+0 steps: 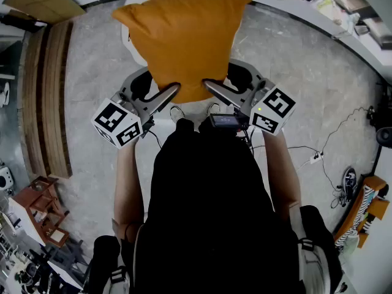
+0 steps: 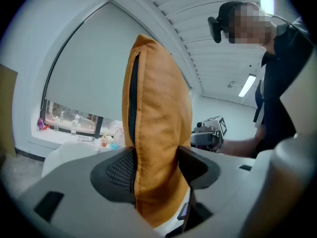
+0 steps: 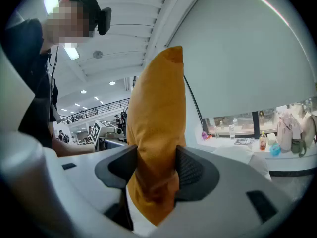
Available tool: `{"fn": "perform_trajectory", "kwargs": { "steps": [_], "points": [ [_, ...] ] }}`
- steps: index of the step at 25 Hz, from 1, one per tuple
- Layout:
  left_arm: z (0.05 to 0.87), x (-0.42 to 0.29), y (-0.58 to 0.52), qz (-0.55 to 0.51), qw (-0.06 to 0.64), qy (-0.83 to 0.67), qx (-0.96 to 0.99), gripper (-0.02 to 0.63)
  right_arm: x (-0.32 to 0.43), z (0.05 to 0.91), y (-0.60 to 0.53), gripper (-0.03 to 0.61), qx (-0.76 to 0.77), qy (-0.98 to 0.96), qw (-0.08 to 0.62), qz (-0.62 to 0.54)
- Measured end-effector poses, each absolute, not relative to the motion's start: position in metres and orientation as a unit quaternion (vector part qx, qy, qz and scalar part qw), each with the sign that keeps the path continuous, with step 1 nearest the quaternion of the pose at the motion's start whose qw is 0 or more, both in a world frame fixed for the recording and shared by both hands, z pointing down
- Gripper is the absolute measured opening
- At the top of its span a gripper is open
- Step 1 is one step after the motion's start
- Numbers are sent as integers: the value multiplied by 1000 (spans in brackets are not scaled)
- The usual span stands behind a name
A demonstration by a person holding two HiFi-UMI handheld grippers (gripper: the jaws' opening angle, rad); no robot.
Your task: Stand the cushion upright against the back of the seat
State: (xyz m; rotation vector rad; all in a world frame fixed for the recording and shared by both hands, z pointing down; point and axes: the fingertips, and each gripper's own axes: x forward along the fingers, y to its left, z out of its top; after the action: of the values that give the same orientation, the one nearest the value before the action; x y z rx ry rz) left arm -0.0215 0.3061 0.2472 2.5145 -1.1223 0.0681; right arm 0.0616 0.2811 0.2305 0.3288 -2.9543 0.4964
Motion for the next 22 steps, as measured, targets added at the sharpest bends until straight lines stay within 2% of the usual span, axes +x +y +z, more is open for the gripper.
{"fn": "perform_trajectory", "kwargs": {
  "steps": [22],
  "points": [
    [257,-27,303,37,202,-381,901,279,56,243,280,275,127,-971,83,183]
  ]
}}
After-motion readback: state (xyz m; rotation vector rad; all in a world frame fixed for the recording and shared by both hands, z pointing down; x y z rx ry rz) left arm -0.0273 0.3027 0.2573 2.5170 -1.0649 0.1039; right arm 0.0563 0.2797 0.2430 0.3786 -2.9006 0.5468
